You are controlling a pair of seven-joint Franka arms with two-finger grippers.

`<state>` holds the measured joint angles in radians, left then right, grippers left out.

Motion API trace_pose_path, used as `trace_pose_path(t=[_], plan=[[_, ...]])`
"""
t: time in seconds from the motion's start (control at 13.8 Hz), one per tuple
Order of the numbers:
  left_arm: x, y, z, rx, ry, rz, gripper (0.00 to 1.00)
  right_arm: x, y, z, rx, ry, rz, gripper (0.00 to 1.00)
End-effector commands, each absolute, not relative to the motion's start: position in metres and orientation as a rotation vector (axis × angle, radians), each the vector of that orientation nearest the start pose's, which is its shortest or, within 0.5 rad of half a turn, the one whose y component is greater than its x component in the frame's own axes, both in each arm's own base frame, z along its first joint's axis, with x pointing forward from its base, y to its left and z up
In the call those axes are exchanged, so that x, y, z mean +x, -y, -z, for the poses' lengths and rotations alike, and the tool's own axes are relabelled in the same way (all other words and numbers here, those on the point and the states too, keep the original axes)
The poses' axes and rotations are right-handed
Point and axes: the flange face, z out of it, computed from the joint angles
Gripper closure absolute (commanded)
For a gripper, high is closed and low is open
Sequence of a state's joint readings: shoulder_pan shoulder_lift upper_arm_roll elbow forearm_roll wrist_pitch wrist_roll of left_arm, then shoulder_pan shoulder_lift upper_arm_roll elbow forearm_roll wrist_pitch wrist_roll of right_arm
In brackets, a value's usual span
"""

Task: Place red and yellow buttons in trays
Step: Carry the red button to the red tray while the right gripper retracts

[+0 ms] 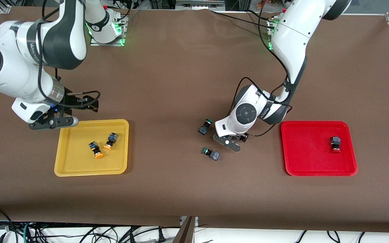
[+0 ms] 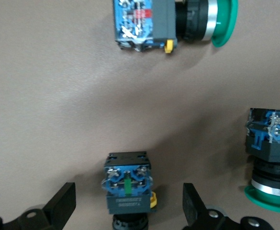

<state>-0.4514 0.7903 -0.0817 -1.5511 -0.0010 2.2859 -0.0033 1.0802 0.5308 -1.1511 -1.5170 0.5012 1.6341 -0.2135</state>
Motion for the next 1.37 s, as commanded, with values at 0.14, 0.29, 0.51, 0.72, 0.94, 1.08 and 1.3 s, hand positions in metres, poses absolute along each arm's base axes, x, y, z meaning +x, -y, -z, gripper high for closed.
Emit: trace_pose_path(t=[0.14,0.29,0.51,0.72,0.94,1.08,1.3], plan=[[0.607,0.349,-0.179,-3.079,-0.746,-0.061,0.72,0.636,-0.107,-0.481,-3.08,0.259,-0.19,0.0],[0.612,0.345,-0.185,-3.084,-0.733,-0.051,0.76,0.636,-0.103,-0.483,-3.091,0.278,-0.191,0.0],[0.64,0.3,-0.218,-3.117,-0.608,-0.044,0.76,0.634,-0.094,-0.494,-3.083,0.284,-0.18,0.0],[0.671,0.225,-0.264,-3.149,-0.425,-0.031,0.76,0.623,-0.083,-0.512,-3.086,0.275,-0.164,0.0],[0.689,0.153,-0.272,-3.153,-0.288,-0.025,0.76,0.606,-0.061,-0.539,-3.068,0.261,-0.127,0.0],[0.694,0.107,-0.268,-3.156,-0.22,-0.05,0.76,0.589,-0.055,-0.563,-3.062,0.255,-0.134,0.0],[0.7,0.034,-0.26,-3.161,-0.17,-0.078,0.76,0.564,-0.047,-0.601,-3.066,0.258,-0.119,0.0]])
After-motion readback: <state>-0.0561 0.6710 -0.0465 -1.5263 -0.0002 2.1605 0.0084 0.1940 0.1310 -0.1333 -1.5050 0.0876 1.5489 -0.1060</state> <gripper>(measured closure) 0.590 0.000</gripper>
